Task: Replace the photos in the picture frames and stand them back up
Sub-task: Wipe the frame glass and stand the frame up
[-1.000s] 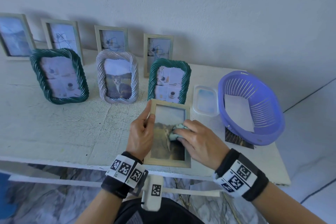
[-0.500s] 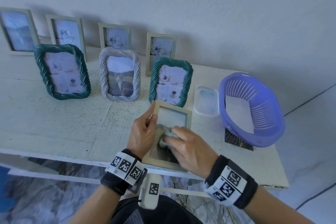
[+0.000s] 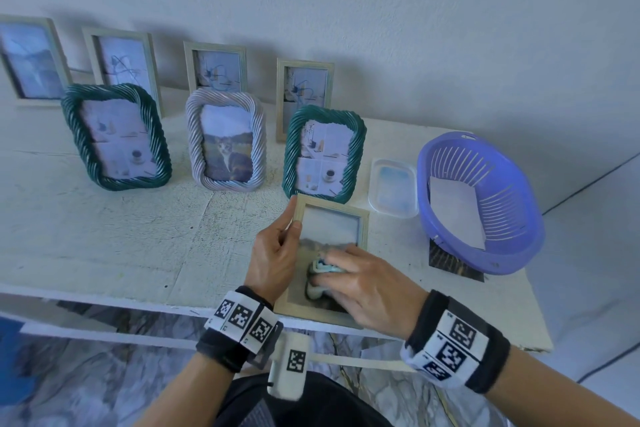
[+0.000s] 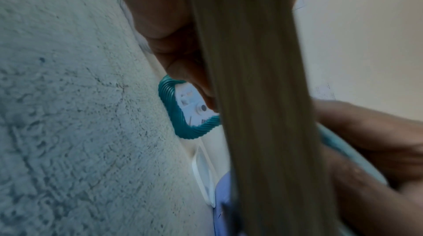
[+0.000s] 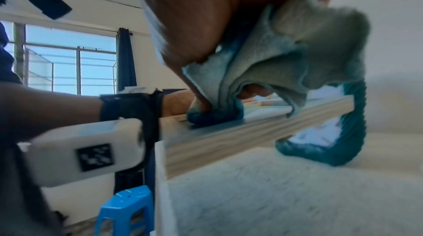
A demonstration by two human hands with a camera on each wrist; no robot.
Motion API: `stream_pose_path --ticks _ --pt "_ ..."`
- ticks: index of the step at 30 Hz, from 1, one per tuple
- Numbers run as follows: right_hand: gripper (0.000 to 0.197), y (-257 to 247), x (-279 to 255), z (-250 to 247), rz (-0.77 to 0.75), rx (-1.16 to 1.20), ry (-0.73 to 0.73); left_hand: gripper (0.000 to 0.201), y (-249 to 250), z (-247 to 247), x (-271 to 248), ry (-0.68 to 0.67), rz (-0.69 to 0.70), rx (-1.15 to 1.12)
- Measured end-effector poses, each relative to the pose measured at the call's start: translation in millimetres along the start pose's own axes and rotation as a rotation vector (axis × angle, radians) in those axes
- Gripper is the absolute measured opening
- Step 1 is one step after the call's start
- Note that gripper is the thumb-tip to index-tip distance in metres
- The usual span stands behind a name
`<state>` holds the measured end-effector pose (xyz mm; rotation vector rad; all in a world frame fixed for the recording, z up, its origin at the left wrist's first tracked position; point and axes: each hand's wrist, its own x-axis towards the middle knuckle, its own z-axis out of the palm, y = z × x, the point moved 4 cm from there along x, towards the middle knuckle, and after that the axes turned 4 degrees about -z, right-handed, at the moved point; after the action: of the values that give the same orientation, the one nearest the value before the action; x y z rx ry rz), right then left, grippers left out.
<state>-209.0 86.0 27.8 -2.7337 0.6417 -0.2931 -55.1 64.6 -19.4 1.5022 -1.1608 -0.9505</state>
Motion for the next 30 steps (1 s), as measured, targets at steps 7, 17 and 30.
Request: stream_pose_path --ticks 7,17,30 --pt "0.01 28.8 14.7 -17.8 0.187 -0.099 0.135 0.042 2.0 3.4 4.5 0.011 -0.001 -0.034" --pt "0.014 29.0 -6.3 -10.9 0.132 -0.108 0.01 0.044 -4.4 -2.9 3.4 0.043 0.01 -0.066" --pt "0.016 44.3 23.1 -12.9 0.243 -0.044 0.198 0.045 -4.7 6.9 -2.2 -0.022 0.08 -0.036"
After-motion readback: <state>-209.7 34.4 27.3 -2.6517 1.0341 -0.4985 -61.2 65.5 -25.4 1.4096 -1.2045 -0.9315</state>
